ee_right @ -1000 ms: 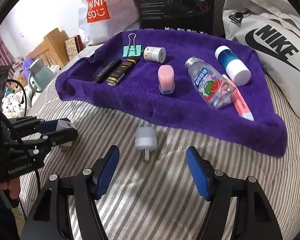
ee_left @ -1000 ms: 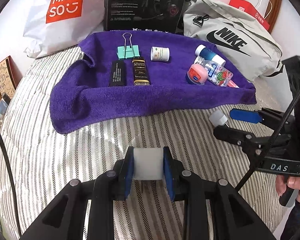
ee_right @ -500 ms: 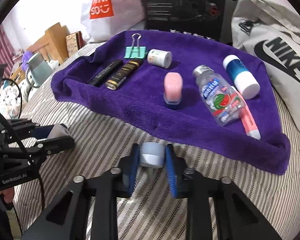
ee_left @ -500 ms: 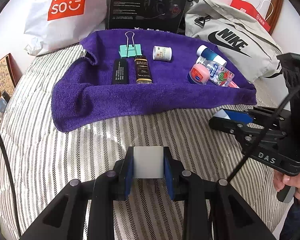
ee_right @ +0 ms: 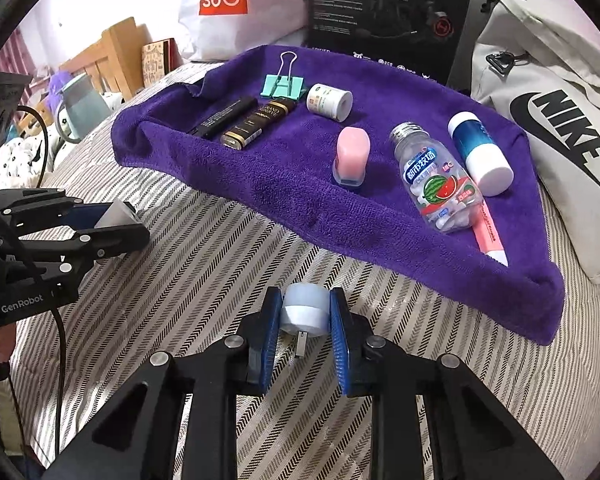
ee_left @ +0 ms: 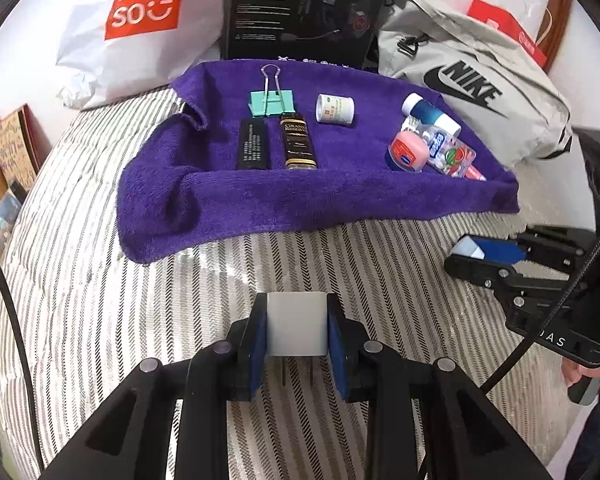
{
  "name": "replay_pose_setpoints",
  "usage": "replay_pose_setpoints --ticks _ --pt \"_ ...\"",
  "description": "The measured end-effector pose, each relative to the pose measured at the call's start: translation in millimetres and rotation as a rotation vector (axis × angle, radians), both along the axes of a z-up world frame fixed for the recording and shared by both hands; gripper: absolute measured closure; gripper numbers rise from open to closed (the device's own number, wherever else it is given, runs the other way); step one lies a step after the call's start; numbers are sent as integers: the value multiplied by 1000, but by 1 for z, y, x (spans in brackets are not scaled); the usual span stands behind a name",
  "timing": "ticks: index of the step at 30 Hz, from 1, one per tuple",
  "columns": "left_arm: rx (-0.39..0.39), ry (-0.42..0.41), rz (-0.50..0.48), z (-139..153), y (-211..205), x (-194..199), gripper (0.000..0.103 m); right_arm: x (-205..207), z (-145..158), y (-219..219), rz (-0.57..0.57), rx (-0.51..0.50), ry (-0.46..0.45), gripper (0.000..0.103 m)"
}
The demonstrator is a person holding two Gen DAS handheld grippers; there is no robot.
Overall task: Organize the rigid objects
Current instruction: 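Grasp the small white USB light with the right tool while the left tool holds the charger, then place the charger on the towel with the left tool while the right tool places the USB light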
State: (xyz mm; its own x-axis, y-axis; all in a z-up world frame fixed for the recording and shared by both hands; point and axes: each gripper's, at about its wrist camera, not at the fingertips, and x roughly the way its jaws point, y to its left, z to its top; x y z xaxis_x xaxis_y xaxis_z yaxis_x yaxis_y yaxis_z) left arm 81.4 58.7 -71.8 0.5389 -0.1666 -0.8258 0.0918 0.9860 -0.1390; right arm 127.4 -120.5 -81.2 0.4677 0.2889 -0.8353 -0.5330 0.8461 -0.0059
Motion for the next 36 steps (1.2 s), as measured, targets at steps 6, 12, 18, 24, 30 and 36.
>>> replay_pose_setpoints --ticks 6,12,18,24,30,36 --pt "-8 -11 8 12 6 -2 77 -2 10 -9 5 48 21 79" --pt "-6 -27 17 29 5 3 77 -1 15 -18 17 72 49 79" --pt "-7 -42 27 45 8 14 77 2 24 -23 27 78 48 79" --pt "-8 -50 14 55 1 35 77 10 45 -30 38 115 29 79" --pt "-20 -37 1 57 -4 56 77 35 64 -38 21 139 5 79" --pt "-45 -20 -2 53 -5 74 77 82 72 -42 -11 162 -3 79"
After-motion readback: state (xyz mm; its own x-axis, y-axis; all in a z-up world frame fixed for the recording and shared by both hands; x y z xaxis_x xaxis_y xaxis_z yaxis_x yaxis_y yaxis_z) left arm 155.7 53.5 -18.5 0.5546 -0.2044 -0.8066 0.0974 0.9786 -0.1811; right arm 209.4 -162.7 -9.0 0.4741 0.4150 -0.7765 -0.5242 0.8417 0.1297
